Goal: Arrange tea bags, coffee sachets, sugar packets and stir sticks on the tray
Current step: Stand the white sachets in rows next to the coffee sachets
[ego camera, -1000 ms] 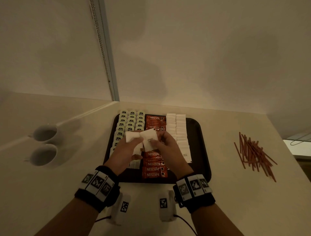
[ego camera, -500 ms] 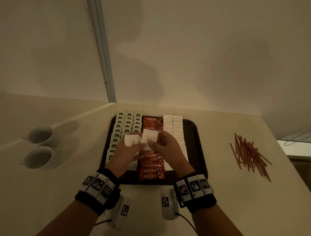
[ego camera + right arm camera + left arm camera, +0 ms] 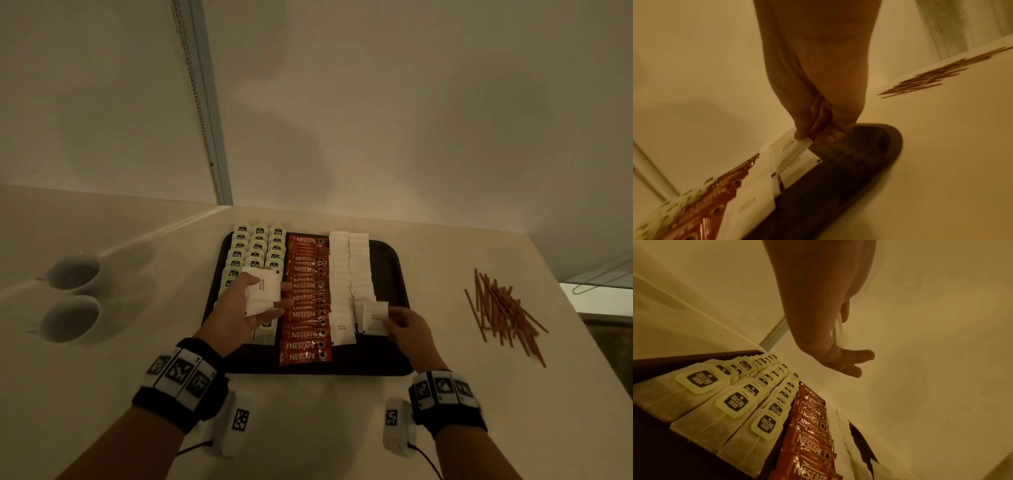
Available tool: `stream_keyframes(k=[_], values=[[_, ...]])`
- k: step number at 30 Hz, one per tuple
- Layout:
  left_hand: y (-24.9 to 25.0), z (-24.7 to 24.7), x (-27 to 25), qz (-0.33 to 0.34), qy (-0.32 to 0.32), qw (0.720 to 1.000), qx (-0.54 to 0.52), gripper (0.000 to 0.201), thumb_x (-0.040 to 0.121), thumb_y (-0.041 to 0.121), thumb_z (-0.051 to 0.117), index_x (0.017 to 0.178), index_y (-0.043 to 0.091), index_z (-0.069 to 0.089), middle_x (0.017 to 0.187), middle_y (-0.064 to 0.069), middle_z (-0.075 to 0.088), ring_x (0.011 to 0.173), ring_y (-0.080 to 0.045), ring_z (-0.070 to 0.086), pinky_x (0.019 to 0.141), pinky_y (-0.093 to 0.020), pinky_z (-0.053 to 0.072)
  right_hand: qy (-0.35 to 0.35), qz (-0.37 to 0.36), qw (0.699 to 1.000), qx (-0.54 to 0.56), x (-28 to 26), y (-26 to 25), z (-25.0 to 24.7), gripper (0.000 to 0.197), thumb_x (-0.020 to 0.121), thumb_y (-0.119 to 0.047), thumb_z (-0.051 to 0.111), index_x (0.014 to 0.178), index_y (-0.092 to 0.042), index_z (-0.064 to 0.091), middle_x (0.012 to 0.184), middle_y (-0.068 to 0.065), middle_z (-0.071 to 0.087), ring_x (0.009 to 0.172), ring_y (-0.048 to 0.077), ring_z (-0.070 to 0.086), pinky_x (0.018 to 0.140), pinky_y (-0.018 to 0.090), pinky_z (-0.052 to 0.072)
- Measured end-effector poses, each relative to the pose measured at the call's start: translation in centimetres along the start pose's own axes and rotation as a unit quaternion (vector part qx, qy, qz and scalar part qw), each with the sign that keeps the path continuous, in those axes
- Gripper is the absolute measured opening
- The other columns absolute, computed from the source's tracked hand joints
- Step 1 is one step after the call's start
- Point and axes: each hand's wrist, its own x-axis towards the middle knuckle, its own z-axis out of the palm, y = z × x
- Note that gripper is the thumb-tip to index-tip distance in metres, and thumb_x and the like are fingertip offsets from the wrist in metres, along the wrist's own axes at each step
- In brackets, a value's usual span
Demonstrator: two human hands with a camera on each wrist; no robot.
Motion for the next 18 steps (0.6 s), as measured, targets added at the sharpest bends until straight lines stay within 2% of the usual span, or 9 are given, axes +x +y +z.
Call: stream_keyframes(k=[2, 6, 9, 11, 13, 18], values=[[0.0, 0.0, 0.1, -0.002, 0.006, 1.0, -0.003, 0.027, 0.099, 0.02, 0.034, 0.108, 0.008, 0.056, 0.088, -0.017, 0.073, 0.072, -0.03, 0.069, 0.051, -0.026, 0.057, -0.003, 0.013, 1.0, -0.025, 0.2, 1.0, 0.7, 0.021, 0.088, -0.015, 0.063, 0.109, -0.012, 0.062, 0.109, 0.008, 0.065, 0.1, 0.023, 0.061, 0.092, 0.043, 0.051], [-0.2, 0.1, 0.1, -0.008, 0.02, 1.0, -0.011, 0.027, 0.099, 0.019, 0.036, 0.112, 0.006, 0.055, 0.088, -0.019, 0.071, 0.075, -0.032, 0.068, 0.052, -0.027, 0.058, -0.007, 0.015, 0.999, -0.048, 0.3, 1.3, 1.6, 0.022, 0.087, -0.016, 0.065, 0.108, -0.012, 0.061, 0.106, 0.005, 0.064, 0.098, 0.02, 0.06, 0.091, 0.038, 0.05], [-0.3, 0.0, 0.1, -0.013, 0.034, 0.999, -0.012, 0.029, 0.098, 0.018, 0.038, 0.12, 0.006, 0.051, 0.095, -0.021, 0.066, 0.083, -0.034, 0.063, 0.052, -0.028, 0.058, 0.014, 0.001, 0.998, -0.06, 0.1, 1.0, 1.9, 0.027, 0.086, -0.016, 0.067, 0.11, -0.009, 0.059, 0.104, 0.005, 0.064, 0.091, 0.015, 0.056, 0.083, 0.028, 0.047], [-0.3, 0.1, 0.0, -0.014, 0.05, 0.999, -0.001, 0.026, 0.098, 0.018, 0.039, 0.12, 0.008, 0.05, 0.097, -0.021, 0.063, 0.083, -0.034, 0.062, 0.05, -0.028, 0.057, 0.037, -0.005, 0.997, -0.063, 0.0, 0.9, 2.0, 0.029, 0.085, -0.015, 0.068, 0.111, -0.006, 0.058, 0.102, 0.007, 0.064, 0.087, 0.013, 0.054, 0.078, 0.024, 0.042], [-0.3, 0.3, -0.1, -0.014, 0.056, 0.998, 0.012, 0.023, 0.098, 0.018, 0.04, 0.117, 0.01, 0.05, 0.096, -0.019, 0.063, 0.08, -0.032, 0.061, 0.047, -0.029, 0.056, 0.052, -0.007, 0.996, -0.069, -0.2, 0.8, 2.3, 0.031, 0.085, -0.014, 0.068, 0.112, -0.005, 0.057, 0.1, 0.008, 0.063, 0.085, 0.013, 0.053, 0.077, 0.023, 0.042], [-0.4, 0.4, 0.1, -0.014, 0.067, 0.997, 0.03, 0.028, 0.098, 0.017, 0.044, 0.125, 0.009, 0.049, 0.098, -0.02, 0.065, 0.076, -0.03, 0.067, 0.045, -0.029, 0.055, 0.072, -0.029, 0.994, -0.076, -0.6, -0.1, 2.8, 0.028, 0.085, -0.015, 0.067, 0.109, -0.006, 0.056, 0.087, 0.001, 0.06, 0.083, 0.018, 0.06, 0.072, 0.022, 0.045]])
